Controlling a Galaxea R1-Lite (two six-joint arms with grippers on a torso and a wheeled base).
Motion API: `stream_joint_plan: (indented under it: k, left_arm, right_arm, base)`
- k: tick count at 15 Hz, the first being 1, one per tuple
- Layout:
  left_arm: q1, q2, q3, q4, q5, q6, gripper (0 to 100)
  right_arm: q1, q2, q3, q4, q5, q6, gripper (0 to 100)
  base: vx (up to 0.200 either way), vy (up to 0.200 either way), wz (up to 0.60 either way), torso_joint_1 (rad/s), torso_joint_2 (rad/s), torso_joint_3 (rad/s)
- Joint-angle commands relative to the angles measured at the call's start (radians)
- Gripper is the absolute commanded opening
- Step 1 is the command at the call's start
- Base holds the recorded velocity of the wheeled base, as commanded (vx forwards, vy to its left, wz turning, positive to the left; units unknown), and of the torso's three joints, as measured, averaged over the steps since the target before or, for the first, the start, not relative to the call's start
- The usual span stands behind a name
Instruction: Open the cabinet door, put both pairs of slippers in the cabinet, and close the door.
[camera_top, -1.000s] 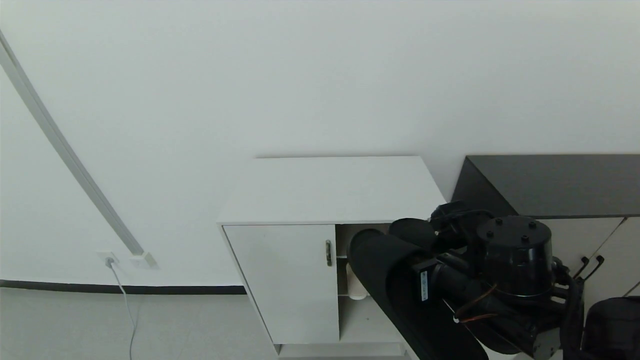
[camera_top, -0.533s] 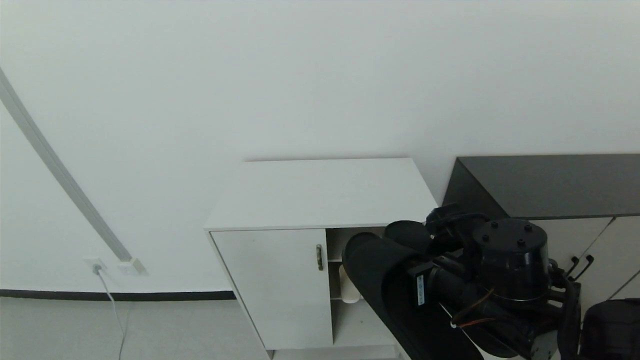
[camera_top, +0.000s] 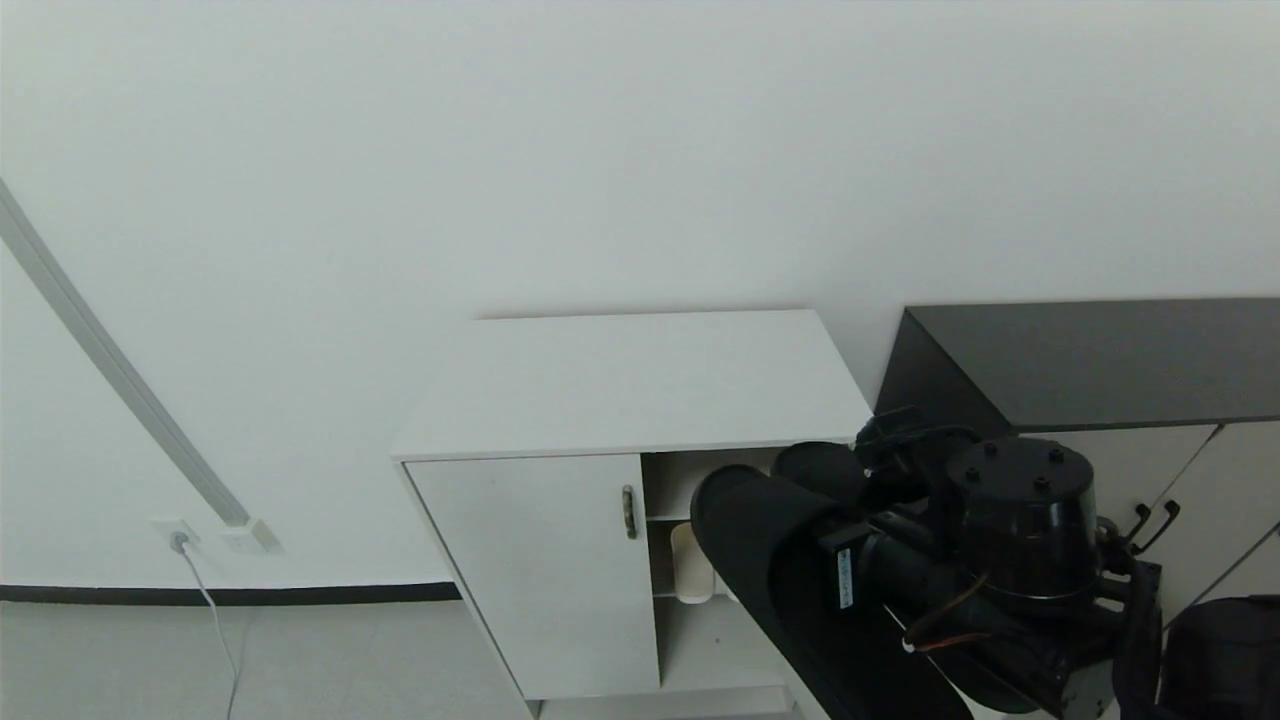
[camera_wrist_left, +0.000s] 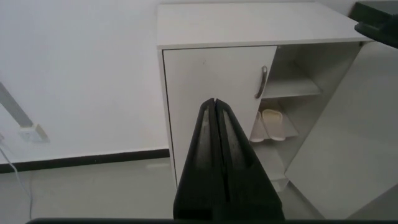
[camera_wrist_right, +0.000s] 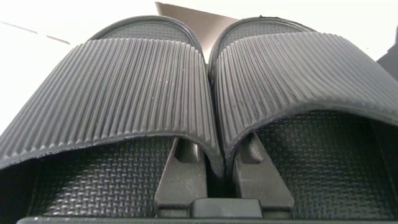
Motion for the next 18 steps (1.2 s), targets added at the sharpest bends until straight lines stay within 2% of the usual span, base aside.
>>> stream_joint_plan:
  k: [1,11,18]
  left_arm:
    - [0.0,0.001,0.0,0.0,0.0,0.0,0]
    - [0.0,0.001,0.0,0.0,0.0,-0.002,0]
    - [0.0,0.001,0.0,0.0,0.0,-0.002,0]
  right_arm:
    - [0.002,0.003,0.002,0.001,0.0,0.0,0]
    - [0.016,0.002,0.016,-0.002,-0.002,0.0,0]
    - [0.016,0.003,0.017,-0.002,-0.002,0.0,0]
  base:
    - [0.0,0.0,0.0,0.0,0.0,0.0]
    - [0.0,0.0,0.0,-0.006,0.01,0.008]
    - [0.0,0.0,0.0,-0.153,0.35,0.191]
